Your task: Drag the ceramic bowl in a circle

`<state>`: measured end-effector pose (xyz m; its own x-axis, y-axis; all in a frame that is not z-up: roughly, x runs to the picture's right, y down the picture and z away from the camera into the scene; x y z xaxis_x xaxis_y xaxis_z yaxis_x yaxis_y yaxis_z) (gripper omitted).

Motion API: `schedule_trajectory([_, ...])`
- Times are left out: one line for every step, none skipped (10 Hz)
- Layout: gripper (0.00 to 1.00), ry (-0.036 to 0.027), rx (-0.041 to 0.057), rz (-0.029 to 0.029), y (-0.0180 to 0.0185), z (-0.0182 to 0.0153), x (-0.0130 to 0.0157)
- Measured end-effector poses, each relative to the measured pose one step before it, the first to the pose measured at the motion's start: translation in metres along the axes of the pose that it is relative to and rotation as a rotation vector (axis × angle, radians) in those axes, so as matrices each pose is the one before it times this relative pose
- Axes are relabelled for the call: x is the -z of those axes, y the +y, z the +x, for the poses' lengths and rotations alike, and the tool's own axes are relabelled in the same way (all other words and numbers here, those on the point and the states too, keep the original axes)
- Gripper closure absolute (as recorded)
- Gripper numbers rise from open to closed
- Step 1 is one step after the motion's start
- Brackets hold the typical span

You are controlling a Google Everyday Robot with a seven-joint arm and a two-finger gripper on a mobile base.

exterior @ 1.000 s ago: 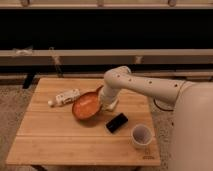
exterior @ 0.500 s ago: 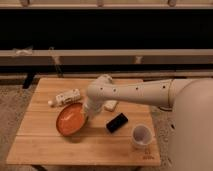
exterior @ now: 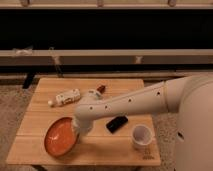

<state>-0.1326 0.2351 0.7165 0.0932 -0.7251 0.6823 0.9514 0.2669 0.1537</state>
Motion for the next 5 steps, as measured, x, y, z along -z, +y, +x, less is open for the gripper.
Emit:
schedule_trajectory([1.0, 0.00218, -0.01208, -0.00196, 0.00788, -0.00354, 0.00001])
schedule_trajectory([1.0, 0.00393, -0.01975, -0.00153, 0.01059, 0.00074, 0.00121])
schedule_trajectory([1.0, 0.00627, -0.02482, -0.00153, 0.01176, 0.00594, 0.00219])
schedule_trajectory([1.0, 0.00683, -0.02769, -0.00113, 0.01345, 0.01119, 0.00291])
schedule_trajectory([1.0, 0.00789, -0.02832, -0.00258, 0.01336, 0.01554, 0.00349])
